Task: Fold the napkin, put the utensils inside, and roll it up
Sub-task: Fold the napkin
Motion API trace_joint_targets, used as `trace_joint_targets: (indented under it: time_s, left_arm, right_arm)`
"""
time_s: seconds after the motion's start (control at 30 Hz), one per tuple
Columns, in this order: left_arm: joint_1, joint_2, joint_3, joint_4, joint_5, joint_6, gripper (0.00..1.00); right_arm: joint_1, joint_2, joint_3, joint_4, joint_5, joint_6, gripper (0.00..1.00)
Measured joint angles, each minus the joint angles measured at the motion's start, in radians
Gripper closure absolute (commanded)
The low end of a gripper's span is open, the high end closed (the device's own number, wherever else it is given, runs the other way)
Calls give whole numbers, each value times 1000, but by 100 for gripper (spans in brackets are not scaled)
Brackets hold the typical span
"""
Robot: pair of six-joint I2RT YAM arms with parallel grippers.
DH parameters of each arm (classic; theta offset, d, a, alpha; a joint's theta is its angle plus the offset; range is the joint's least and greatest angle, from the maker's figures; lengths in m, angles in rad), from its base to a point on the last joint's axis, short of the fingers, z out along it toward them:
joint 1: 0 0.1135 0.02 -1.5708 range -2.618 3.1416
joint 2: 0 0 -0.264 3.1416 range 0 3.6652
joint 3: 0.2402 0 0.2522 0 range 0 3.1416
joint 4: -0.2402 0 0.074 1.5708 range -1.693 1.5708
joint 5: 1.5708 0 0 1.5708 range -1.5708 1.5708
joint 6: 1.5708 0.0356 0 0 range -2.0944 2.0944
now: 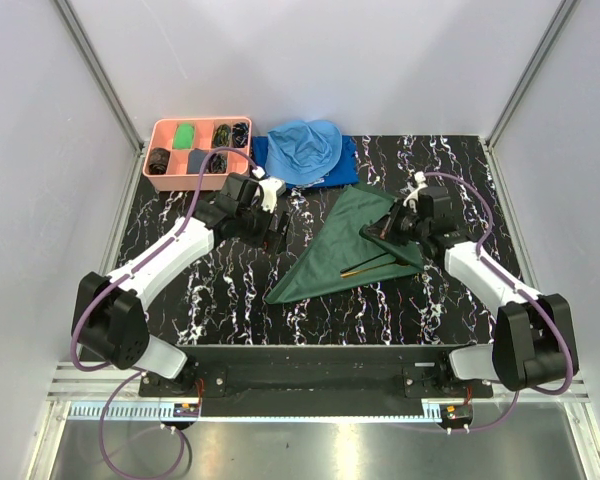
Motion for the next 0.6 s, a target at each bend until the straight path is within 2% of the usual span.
trace_joint_targets:
  time_s: [0.47, 0.6]
  left_arm:
    - [0, 0, 0, 0, 1, -1, 5]
    - [0, 0, 0, 0, 3, -1, 5]
  right_arm:
    - [112, 26, -32, 49, 27, 44, 100]
    - [133, 59, -53, 72, 28, 55, 97]
